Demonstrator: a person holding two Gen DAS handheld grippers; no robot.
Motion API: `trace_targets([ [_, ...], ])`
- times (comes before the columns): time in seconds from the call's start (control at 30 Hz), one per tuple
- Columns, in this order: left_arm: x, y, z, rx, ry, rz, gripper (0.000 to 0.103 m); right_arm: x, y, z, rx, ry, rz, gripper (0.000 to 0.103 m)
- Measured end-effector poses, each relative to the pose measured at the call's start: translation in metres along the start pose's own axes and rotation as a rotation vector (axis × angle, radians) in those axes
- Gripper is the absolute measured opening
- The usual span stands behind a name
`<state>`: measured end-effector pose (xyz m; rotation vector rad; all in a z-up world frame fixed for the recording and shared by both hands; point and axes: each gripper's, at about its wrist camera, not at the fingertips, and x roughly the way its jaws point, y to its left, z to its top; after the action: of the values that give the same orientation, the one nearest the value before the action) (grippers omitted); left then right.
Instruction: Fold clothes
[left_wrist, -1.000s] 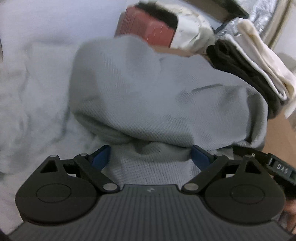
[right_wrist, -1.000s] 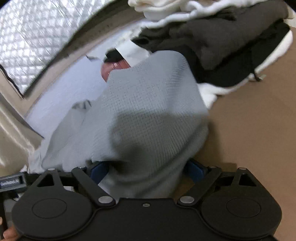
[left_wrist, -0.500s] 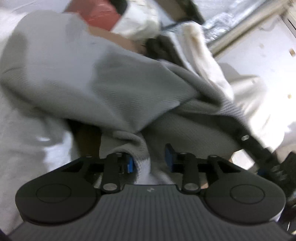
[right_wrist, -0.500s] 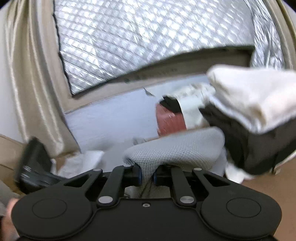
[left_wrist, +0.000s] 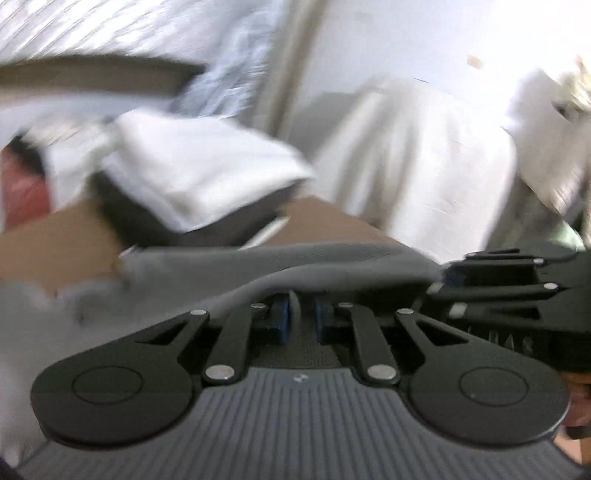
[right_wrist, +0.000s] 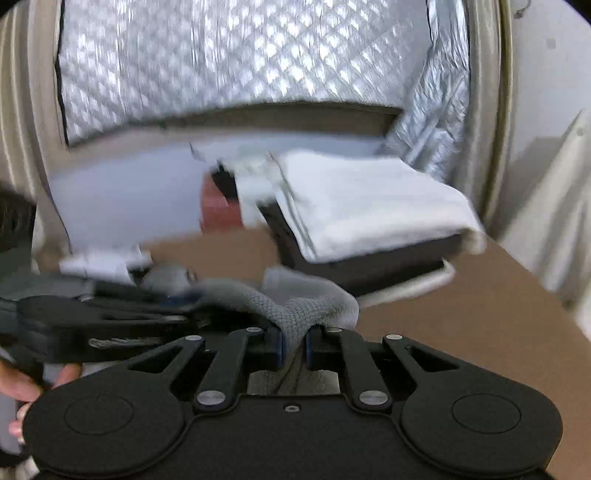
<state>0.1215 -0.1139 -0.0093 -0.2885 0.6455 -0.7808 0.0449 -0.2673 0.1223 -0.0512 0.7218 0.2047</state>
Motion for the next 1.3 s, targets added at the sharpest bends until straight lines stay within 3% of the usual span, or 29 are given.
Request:
trace_targets([
  [0.1, 0.015, -0.053, 0.002, 0.073, 0.035, -0.077, 0.001, -0.035, -0.023, 0.001, 0.151, 0.116, -0.044, 0.013],
  [0.2, 0.033, -0.102, 0.007, 0.123, 0.056, -0.153, 0.002, -0.068, -0.068, -0.005, 0.314, 0.126, -0.116, 0.013],
  [0.33, 0.056, -0.139, 0.029, 0.150, 0.052, -0.246, 0.004, -0.103, -0.112, -0.013, 0.372, -0.009, -0.169, 0.013],
  [0.43, 0.085, -0.143, 0.041, 0.179, 0.066, -0.273, 0.005, -0.129, -0.145, -0.019, 0.410, -0.114, -0.207, 0.013],
  [0.47, 0.095, -0.144, 0.044, 0.189, 0.071, -0.281, 0.007, -0.128, -0.162, -0.022, 0.424, -0.127, -0.234, 0.013],
  [0.57, 0.122, -0.136, 0.027, 0.250, 0.113, -0.212, 0.043, -0.091, -0.218, -0.043, 0.406, -0.038, -0.404, 0.014],
  [0.67, 0.149, -0.127, 0.008, 0.313, 0.156, -0.134, 0.046, -0.039, -0.268, -0.076, 0.269, 0.097, -0.622, 0.013],
  [0.77, 0.171, -0.116, -0.016, 0.341, 0.221, -0.112, 0.053, -0.002, -0.310, -0.109, 0.312, 0.227, -0.730, 0.015],
  [0.83, 0.181, -0.101, -0.033, 0.318, 0.293, -0.117, 0.058, 0.005, -0.318, -0.127, 0.322, 0.229, -0.751, 0.026],
  [0.9, 0.193, -0.088, -0.049, 0.281, 0.388, -0.136, 0.058, 0.007, -0.314, -0.144, 0.235, 0.223, -0.774, 0.026],
  [0.97, 0.204, -0.078, -0.064, 0.256, 0.468, -0.160, 0.058, 0.010, -0.309, -0.157, 0.231, 0.214, -0.779, 0.027],
  [1.07, 0.219, -0.074, -0.084, 0.261, 0.556, -0.203, 0.060, -0.007, -0.303, -0.191, 0.374, 0.136, -0.691, 0.033],
  [1.1, 0.222, -0.076, -0.092, 0.267, 0.609, -0.211, 0.066, -0.011, -0.300, -0.201, 0.397, 0.107, -0.688, 0.041],
  [1.17, 0.228, -0.079, -0.108, 0.275, 0.727, -0.225, 0.068, -0.023, -0.296, -0.224, 0.445, 0.042, -0.704, 0.048],
  [1.23, 0.227, -0.082, -0.119, 0.333, 0.757, -0.219, 0.069, -0.030, -0.296, -0.248, 0.522, 0.004, -0.711, 0.049],
  [1.3, 0.227, -0.086, -0.128, 0.398, 0.773, -0.210, 0.080, -0.038, -0.295, -0.272, 0.611, -0.017, -0.680, 0.049],
])
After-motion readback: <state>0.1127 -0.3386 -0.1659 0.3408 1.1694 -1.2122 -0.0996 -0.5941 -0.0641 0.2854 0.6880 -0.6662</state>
